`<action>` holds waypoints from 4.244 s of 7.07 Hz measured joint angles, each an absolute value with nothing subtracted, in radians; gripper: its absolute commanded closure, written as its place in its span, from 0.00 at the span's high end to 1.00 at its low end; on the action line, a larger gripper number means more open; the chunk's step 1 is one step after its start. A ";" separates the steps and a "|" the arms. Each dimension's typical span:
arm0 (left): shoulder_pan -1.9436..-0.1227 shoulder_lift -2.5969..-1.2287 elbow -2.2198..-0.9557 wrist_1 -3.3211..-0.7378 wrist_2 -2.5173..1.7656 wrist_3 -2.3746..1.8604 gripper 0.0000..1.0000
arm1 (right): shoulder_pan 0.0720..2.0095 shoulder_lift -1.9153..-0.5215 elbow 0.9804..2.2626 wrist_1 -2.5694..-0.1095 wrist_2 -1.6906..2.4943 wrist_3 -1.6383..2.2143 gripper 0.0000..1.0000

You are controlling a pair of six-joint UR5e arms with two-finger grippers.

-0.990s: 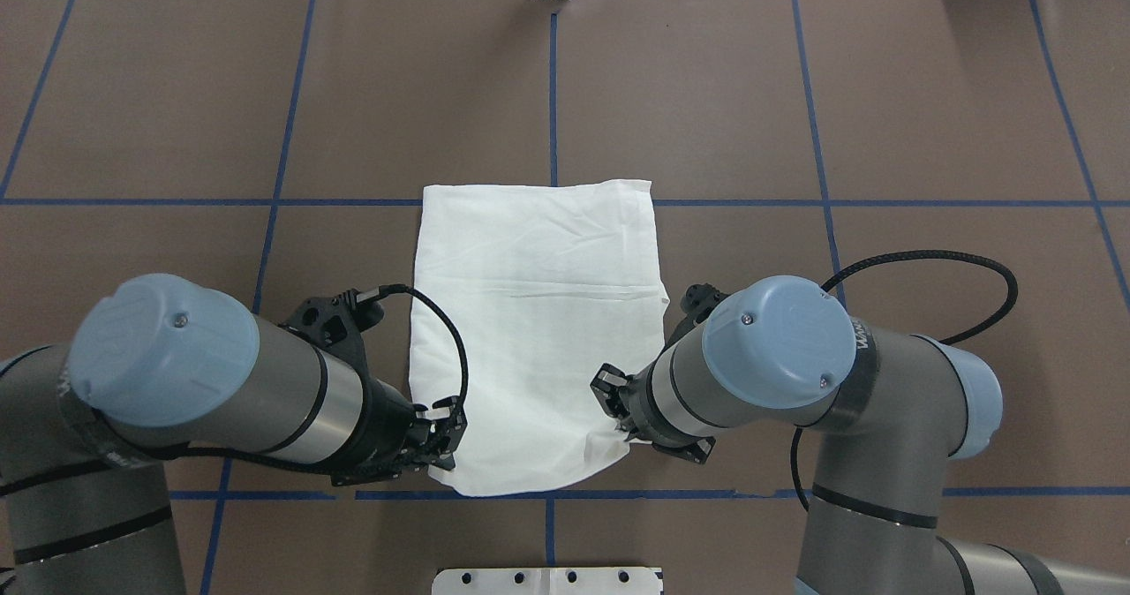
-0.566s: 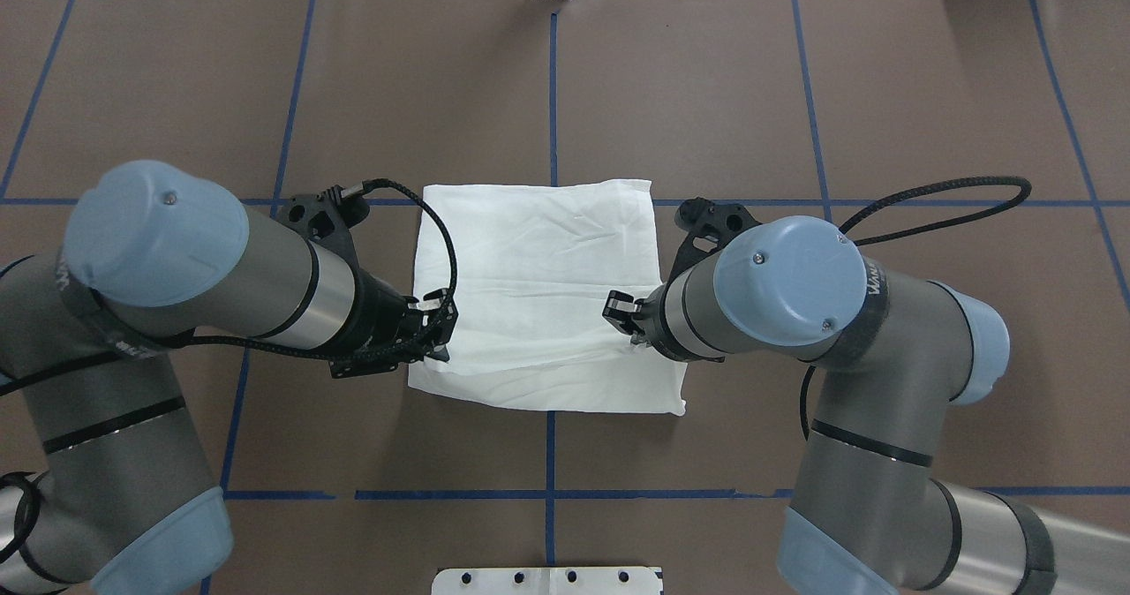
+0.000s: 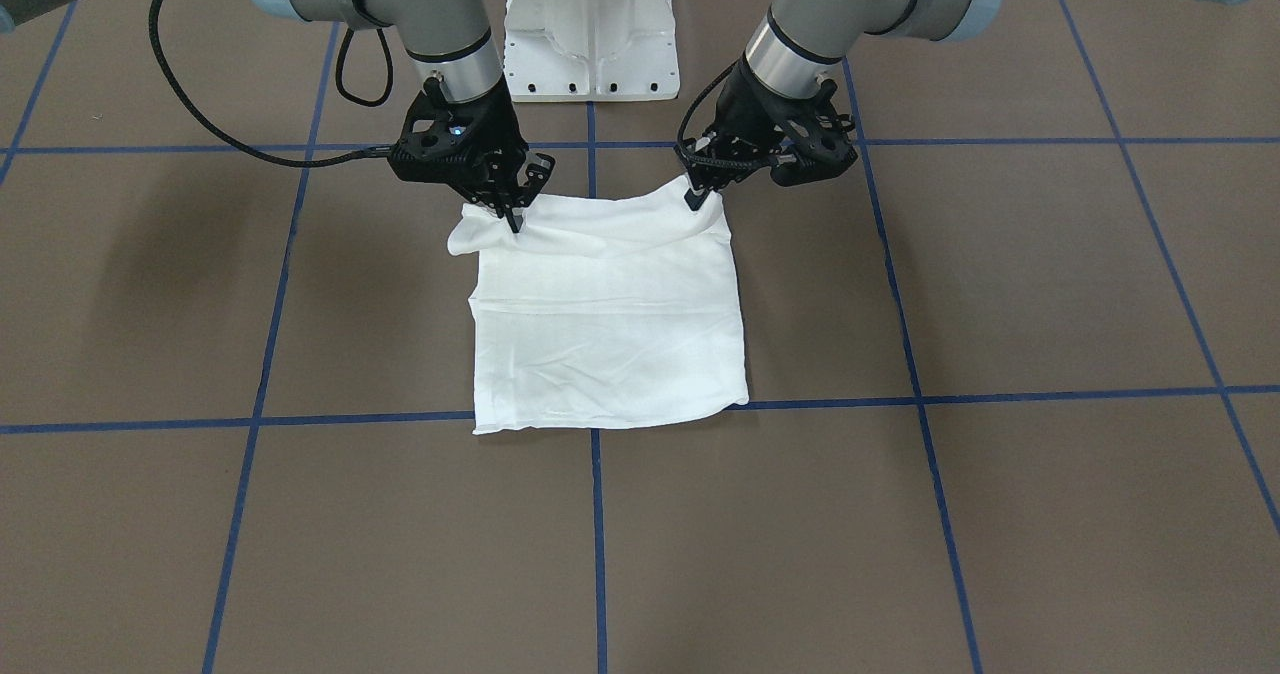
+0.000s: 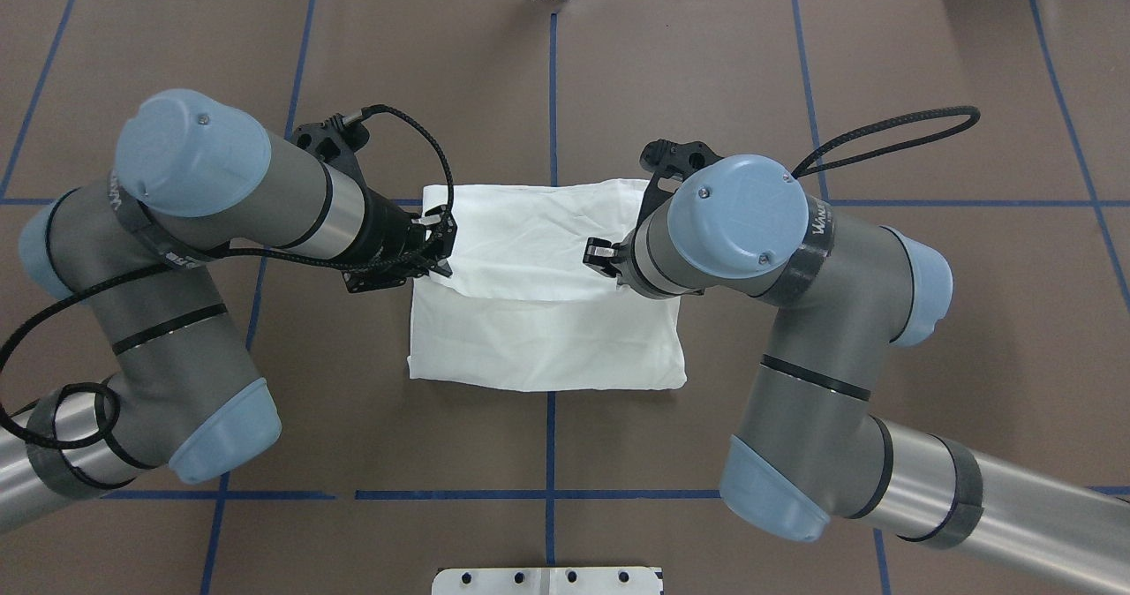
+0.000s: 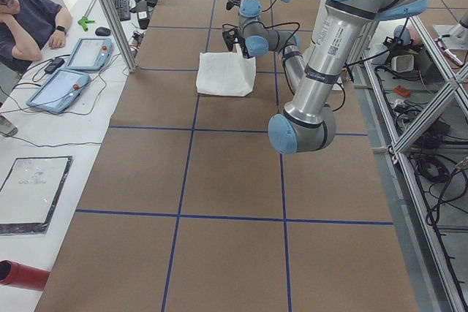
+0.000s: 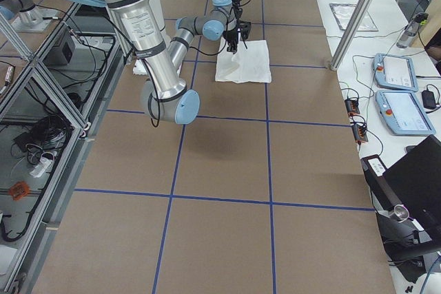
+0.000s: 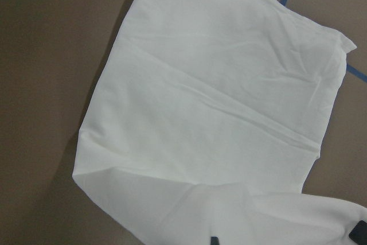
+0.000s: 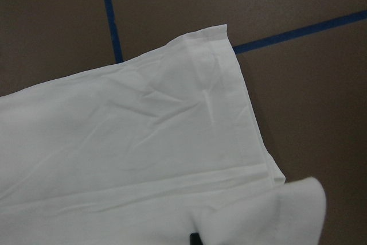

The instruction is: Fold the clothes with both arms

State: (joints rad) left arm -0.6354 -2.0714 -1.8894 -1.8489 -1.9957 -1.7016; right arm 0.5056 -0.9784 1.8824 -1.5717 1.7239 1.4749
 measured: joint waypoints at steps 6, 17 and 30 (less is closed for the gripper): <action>-0.716 -2.161 -1.681 -1.938 -1.993 -1.705 0.00 | 0.588 -0.833 1.601 -1.447 1.720 1.425 0.00; -0.784 -2.208 -1.507 -2.044 -1.987 -1.701 1.00 | 0.660 -0.812 1.556 -1.445 1.864 1.443 1.00; -1.416 -1.744 -1.639 -1.932 -2.224 -0.351 1.00 | 1.329 -1.283 1.667 -1.817 2.162 -0.058 1.00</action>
